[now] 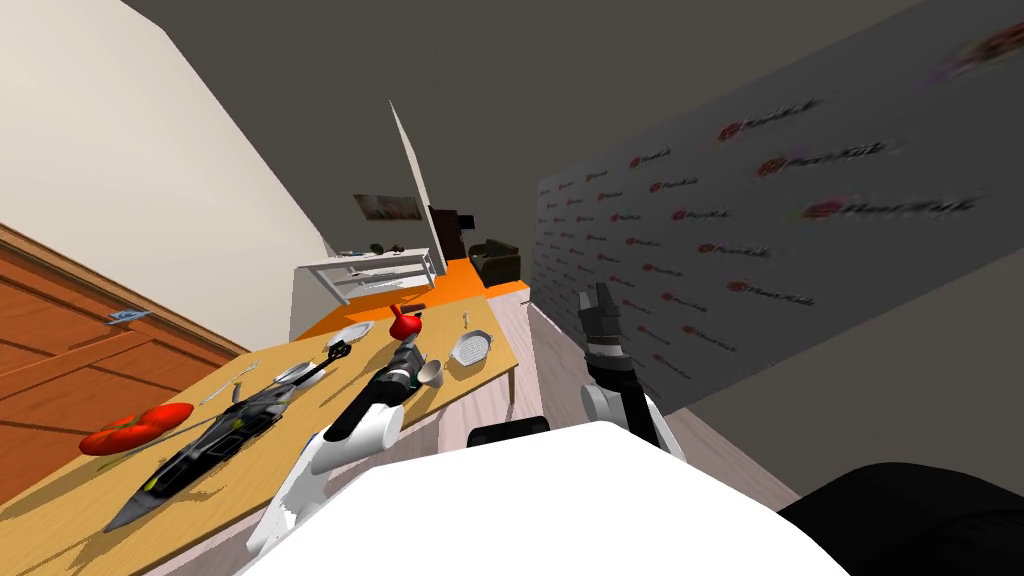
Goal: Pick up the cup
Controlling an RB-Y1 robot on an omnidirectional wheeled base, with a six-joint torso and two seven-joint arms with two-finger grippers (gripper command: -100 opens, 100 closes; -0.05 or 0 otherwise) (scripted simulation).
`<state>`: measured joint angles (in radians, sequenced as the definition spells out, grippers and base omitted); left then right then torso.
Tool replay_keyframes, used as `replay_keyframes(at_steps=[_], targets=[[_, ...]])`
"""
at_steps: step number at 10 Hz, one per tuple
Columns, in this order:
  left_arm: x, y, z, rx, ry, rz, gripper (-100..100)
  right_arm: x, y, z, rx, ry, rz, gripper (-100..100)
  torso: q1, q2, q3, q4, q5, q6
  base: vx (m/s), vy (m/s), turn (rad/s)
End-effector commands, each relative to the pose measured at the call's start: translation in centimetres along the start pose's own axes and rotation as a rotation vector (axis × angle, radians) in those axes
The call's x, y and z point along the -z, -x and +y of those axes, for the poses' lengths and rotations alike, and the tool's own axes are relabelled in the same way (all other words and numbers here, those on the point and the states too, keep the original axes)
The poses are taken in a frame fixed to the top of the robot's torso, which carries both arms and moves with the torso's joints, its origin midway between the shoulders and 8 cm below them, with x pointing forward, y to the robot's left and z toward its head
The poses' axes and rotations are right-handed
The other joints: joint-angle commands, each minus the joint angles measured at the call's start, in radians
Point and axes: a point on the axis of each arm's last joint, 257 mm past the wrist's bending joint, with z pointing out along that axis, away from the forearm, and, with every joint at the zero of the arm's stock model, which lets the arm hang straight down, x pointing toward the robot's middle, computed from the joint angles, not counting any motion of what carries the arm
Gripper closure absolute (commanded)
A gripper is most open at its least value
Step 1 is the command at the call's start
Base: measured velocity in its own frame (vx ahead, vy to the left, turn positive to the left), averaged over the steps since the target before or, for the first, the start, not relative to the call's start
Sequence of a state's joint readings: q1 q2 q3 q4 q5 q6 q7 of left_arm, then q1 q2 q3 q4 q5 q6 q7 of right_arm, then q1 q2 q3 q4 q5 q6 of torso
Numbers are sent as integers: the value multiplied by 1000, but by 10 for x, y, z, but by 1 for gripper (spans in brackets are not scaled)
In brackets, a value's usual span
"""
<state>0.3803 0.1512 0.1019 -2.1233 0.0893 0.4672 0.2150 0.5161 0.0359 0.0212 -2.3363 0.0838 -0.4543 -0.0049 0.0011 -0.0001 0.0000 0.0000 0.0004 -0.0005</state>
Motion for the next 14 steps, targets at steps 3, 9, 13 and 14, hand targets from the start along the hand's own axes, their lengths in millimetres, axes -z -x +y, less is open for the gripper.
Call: replay_keyframes(at_steps=[3,9,13,14], targets=[[-2,10,19,9,79,-29,-100,0,0,0,0,0,0,0,0,0,0,0,0,0,-8,16,-59],[-1,32,58,37,237,-96,-100,0,0,0,0,0,0,0,0,0,0,0,0,0,-8,15,-82],[3,44,83,60,338,-139,-100,0,0,0,0,0,0,0,0,0,0,0,0,0,-10,17,-76],[5,49,92,72,375,-157,-100,0,0,0,0,0,0,0,0,0,0,0,0,0,-9,15,-105]])
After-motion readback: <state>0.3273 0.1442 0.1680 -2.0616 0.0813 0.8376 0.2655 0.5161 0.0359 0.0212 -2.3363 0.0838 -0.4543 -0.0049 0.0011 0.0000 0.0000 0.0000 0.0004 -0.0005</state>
